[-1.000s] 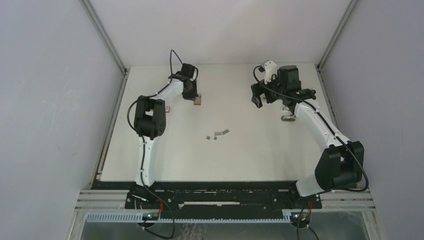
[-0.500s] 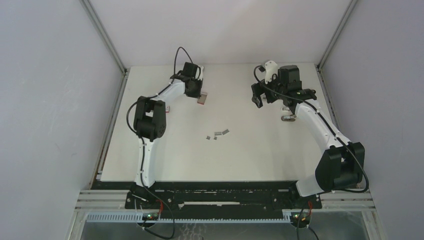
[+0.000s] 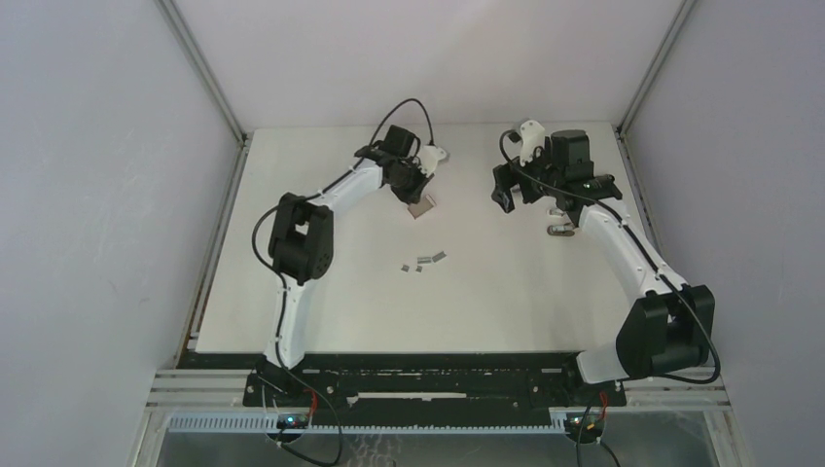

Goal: Unload the staples from the stapler

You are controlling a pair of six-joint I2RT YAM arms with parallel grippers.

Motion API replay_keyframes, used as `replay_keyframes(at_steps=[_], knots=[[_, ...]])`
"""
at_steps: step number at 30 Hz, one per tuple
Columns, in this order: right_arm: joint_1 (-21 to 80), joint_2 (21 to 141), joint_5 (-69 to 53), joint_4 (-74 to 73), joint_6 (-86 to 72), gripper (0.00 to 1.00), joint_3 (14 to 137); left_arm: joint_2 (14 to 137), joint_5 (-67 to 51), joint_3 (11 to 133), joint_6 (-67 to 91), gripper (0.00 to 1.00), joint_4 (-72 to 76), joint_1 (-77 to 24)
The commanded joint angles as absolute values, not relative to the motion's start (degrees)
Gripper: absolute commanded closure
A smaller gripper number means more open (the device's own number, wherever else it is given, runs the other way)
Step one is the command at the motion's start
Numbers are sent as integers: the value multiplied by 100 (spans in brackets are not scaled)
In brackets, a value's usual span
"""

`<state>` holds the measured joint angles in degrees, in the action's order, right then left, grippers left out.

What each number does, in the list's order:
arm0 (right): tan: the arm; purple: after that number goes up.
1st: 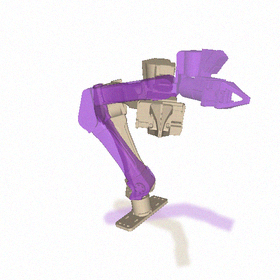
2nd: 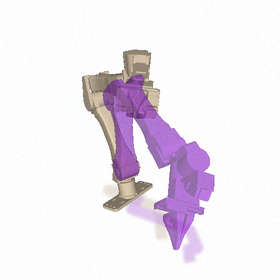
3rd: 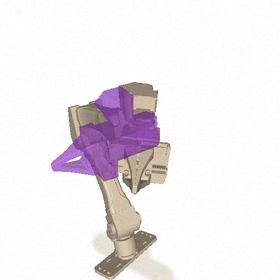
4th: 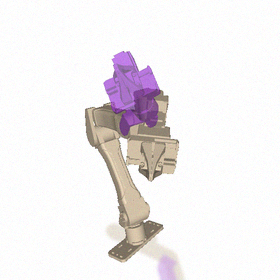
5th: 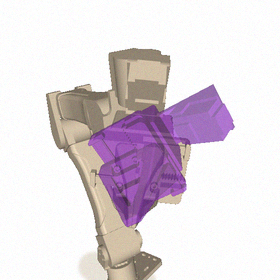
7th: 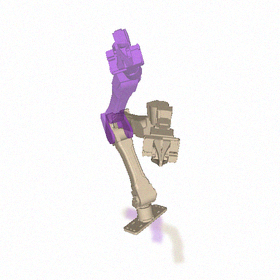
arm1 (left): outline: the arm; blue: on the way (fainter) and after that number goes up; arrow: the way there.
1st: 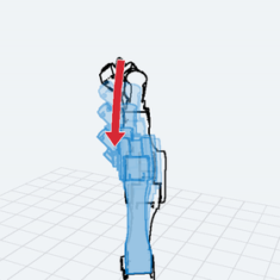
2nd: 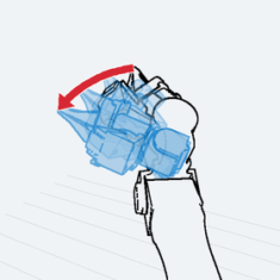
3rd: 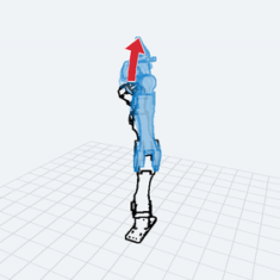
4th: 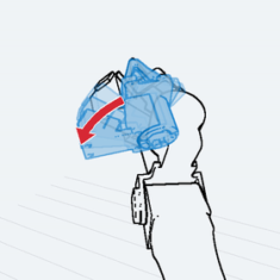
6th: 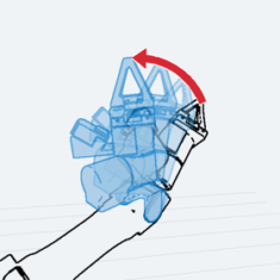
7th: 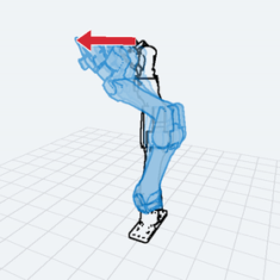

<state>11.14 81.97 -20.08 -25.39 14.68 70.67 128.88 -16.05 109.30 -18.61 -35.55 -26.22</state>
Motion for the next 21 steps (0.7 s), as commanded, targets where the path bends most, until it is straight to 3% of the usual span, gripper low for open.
replay_keyframes(at_steps=[1,21], knots=[[1032,7738,-2359,-2144,1583,0,6871,12514,-1814,10801,-3295,100,-4082,-3081],[835,7045,-3453,-1837,1730,0,6451,13043,-1450,11147,-4839,98,-5045,-3687]])
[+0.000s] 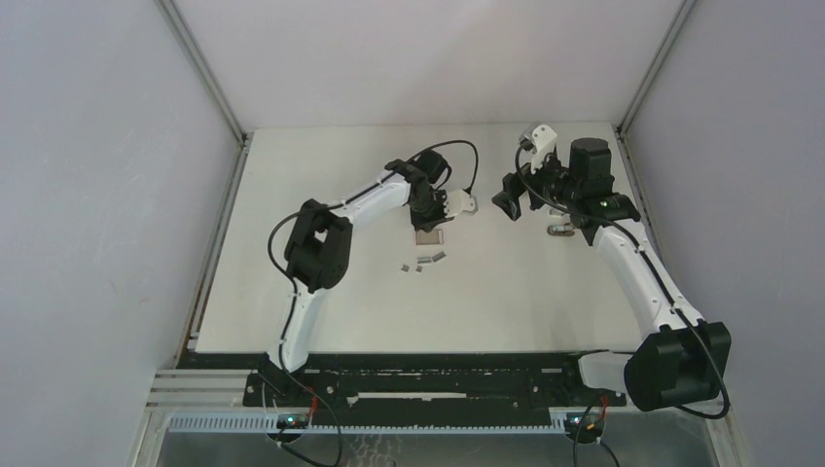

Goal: Unload the staples from the stapler

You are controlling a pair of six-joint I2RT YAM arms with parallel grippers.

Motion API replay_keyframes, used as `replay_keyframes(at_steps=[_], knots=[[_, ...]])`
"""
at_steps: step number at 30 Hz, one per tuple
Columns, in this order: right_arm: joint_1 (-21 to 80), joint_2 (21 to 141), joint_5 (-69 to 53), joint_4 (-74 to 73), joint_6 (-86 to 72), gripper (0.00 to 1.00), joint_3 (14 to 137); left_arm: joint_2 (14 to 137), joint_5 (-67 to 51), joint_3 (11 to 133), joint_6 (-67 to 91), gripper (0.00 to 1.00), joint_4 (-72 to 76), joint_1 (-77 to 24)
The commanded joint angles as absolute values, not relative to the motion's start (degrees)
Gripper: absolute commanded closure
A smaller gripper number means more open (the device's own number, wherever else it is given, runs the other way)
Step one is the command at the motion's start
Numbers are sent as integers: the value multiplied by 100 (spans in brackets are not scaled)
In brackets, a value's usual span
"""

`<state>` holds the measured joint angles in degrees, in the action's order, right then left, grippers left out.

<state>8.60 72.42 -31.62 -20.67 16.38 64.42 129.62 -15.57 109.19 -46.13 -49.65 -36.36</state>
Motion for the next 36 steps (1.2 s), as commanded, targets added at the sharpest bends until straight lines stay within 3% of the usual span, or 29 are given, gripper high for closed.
replay_keyframes(at_steps=[1,19,36], knots=[[835,7041,-3481,-1845,1729,0,6451,13066,-1472,11149,-4826,98,-5045,-3683],[835,7014,-3870,-1977,1860,0,6451,13348,-1721,11615,-3550,98,-4694,-3390],[924,7076,-4254,-2265,2279,0,6451,13423,-1856,11751,-2352,88,-4324,-3089]])
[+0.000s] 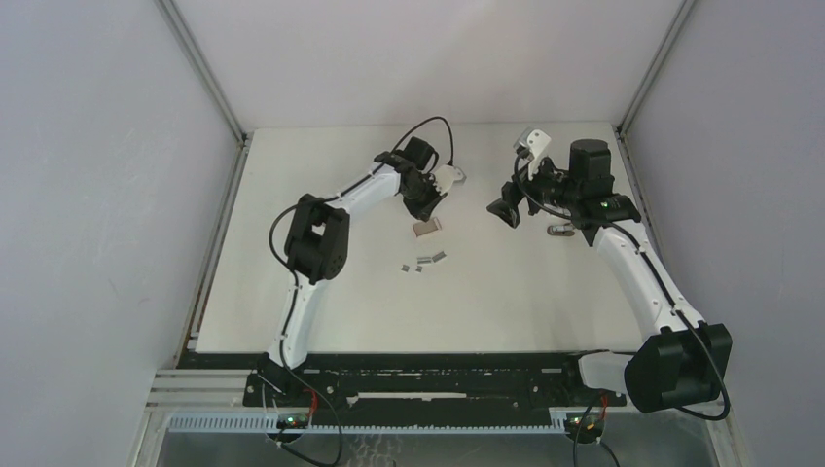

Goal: Unload the staples from the stapler

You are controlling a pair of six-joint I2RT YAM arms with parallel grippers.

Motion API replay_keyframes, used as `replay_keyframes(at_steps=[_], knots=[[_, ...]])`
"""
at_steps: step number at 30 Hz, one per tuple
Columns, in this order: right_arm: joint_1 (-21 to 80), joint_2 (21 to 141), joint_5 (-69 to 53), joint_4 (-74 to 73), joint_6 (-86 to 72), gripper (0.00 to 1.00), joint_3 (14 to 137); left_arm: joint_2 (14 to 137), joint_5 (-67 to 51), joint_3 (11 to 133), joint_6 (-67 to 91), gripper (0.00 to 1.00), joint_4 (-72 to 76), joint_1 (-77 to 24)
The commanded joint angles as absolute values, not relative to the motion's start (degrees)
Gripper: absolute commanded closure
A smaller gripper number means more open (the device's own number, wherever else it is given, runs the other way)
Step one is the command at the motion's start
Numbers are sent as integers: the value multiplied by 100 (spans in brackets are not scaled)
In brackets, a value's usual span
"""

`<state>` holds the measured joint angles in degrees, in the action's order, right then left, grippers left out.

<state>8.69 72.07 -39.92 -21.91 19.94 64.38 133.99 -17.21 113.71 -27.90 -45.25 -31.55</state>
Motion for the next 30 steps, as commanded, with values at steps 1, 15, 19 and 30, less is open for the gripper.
replay_keyframes(at_steps=[1,15,19,30], knots=[[946,7082,-4297,-2308,2339,0,6451,13422,-1873,11771,-2301,85,-4317,-3065],[2174,7579,-3567,-2793,4372,0,6277,11785,-2380,11437,-1690,37,-4508,-2312],[2512,7929,-3501,-2888,5228,0,6287,10631,-2262,10191,-1731,10,-4169,-2060],[2992,9564,-3403,-3756,6144,5,7803,7847,-2349,6768,-1907,0,-3665,-887]])
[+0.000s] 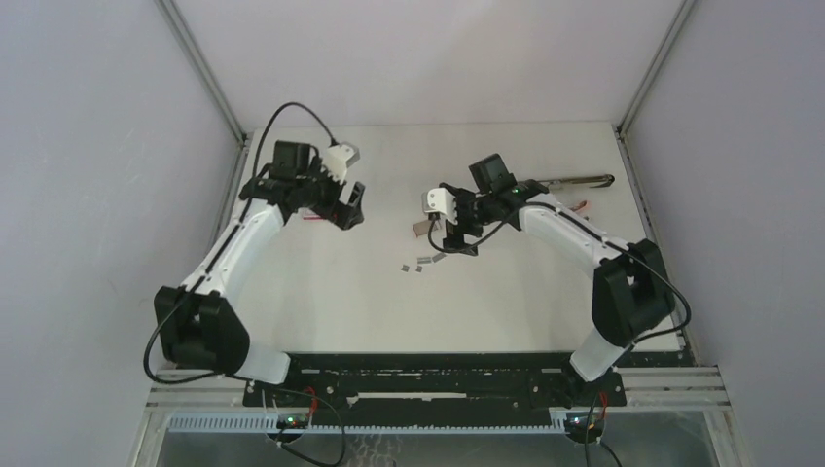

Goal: Unload the staples from the stapler

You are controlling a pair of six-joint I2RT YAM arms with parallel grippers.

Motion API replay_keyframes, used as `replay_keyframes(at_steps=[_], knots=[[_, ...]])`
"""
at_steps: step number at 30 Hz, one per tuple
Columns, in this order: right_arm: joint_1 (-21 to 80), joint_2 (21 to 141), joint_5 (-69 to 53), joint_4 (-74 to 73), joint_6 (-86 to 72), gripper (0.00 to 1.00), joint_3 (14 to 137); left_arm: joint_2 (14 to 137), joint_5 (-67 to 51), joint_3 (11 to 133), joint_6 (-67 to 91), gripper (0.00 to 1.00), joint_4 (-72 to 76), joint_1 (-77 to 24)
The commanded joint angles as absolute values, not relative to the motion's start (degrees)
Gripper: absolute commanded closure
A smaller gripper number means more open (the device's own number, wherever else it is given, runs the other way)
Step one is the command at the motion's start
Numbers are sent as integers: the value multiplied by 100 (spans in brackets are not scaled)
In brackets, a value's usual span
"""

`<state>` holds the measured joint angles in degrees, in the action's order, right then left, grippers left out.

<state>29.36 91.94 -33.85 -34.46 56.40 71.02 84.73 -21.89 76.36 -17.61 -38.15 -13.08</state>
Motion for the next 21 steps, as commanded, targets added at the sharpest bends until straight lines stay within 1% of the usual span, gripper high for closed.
replay_keyframes(at_steps=[1,3,8,10,13,17,21], knots=[[3001,9702,-3405,-3789,6152,6,7933,7605,-2378,6552,-1945,0,-3665,-751],[3004,9982,-3418,-3867,6208,8,8174,7127,-2443,6085,-2040,0,-3689,-475],[3075,10767,-3297,-4463,6291,15,8952,5991,-2501,5451,-2350,0,-4037,-147],[3092,11012,-3252,-4663,6318,15,9186,5559,-2609,5177,-2461,0,-4109,-43],[3143,11246,-3104,-4724,6436,17,9281,5021,-2682,4736,-2620,0,-4084,4],[3289,11435,-2627,-4688,6548,25,9227,4503,-2812,4251,-2680,0,-3897,20],[3326,11557,-2532,-4477,6423,33,9221,4313,-2798,4116,-2736,0,-3856,26]])
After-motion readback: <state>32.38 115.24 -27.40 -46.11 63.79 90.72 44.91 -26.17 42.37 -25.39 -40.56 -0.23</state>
